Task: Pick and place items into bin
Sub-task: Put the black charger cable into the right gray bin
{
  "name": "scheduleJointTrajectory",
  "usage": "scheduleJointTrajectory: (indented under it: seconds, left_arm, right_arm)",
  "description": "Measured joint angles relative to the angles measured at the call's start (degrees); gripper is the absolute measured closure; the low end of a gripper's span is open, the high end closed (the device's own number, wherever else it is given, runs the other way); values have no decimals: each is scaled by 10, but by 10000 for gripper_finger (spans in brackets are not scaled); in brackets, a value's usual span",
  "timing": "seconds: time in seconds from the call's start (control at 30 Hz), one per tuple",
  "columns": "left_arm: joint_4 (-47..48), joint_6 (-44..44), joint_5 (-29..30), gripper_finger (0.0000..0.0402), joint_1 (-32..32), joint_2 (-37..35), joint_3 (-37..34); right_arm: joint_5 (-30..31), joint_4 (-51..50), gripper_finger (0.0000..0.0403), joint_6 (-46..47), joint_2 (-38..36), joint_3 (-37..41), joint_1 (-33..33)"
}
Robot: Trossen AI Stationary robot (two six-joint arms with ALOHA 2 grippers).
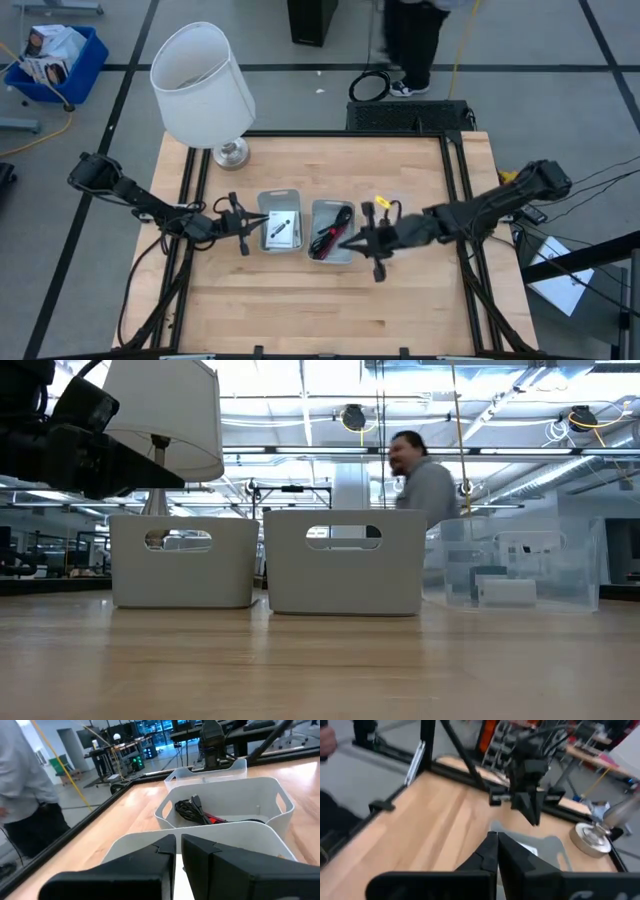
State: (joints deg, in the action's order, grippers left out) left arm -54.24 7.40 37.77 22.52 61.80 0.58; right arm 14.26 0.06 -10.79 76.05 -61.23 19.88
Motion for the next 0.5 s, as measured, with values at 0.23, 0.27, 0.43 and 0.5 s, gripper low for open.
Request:
scheduleJointTrajectory:
  seconds: [0.23, 0.27, 0.43, 0.5]
  left_arm:
    - [-24, -11, 14, 364, 0, 0, 0]
    - [-26, -11, 14, 364, 0, 0, 0]
    - [-31, -22, -16, 364, 3, 0, 0]
    - [-32, -24, -41, 364, 8, 0, 0]
  right_arm:
    - [59, 186, 402, 68, -8, 161, 56]
    - [68, 213, 402, 82, -8, 182, 62]
    - [103, 308, 402, 130, -8, 261, 89]
    - [118, 328, 402, 144, -8, 273, 98]
